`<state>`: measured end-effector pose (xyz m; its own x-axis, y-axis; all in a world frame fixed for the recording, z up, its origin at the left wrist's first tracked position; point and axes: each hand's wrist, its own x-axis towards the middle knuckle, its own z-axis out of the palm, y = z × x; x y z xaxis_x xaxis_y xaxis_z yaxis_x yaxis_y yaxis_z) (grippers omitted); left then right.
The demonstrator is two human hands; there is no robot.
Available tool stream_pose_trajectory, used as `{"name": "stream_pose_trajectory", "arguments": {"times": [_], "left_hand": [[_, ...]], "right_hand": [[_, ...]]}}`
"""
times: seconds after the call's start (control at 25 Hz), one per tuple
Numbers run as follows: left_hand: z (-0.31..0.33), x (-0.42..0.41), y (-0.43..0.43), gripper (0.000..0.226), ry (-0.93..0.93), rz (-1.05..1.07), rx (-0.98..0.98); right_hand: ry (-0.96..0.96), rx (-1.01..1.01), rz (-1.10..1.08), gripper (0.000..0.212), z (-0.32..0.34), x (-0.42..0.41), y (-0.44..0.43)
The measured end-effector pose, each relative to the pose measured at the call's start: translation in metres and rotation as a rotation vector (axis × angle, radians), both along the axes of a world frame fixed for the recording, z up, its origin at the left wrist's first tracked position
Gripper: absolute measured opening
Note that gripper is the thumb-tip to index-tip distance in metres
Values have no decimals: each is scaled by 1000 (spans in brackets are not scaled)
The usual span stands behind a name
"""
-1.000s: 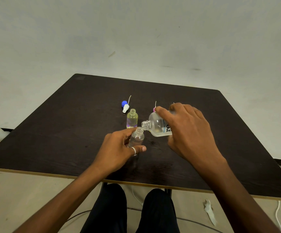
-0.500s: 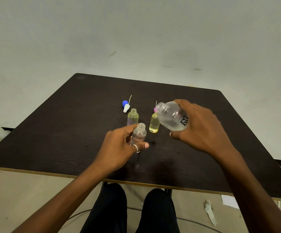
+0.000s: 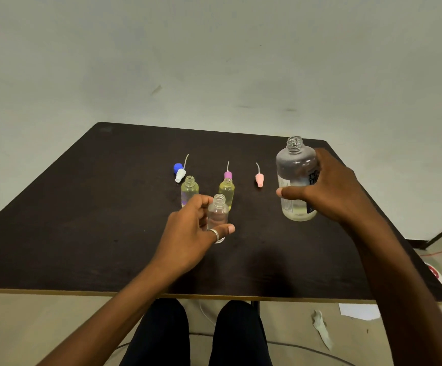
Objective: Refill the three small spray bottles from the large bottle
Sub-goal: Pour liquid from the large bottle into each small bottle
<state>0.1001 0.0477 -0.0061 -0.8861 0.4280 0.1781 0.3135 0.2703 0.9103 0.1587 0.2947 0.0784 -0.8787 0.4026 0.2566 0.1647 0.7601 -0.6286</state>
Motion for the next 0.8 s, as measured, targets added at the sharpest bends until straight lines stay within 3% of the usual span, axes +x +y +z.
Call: {"name": "stream_pose_trajectory", "arguments": {"times": [0.4,0.8], "left_hand": [[-26,-26,126,42,88,110,9],[-49,-51,149,39,54,168,-1]], "right_hand": [[119,-201,-164,74,-58,-20,27],[140,-236,-209,80,-89,-34,38]]}}
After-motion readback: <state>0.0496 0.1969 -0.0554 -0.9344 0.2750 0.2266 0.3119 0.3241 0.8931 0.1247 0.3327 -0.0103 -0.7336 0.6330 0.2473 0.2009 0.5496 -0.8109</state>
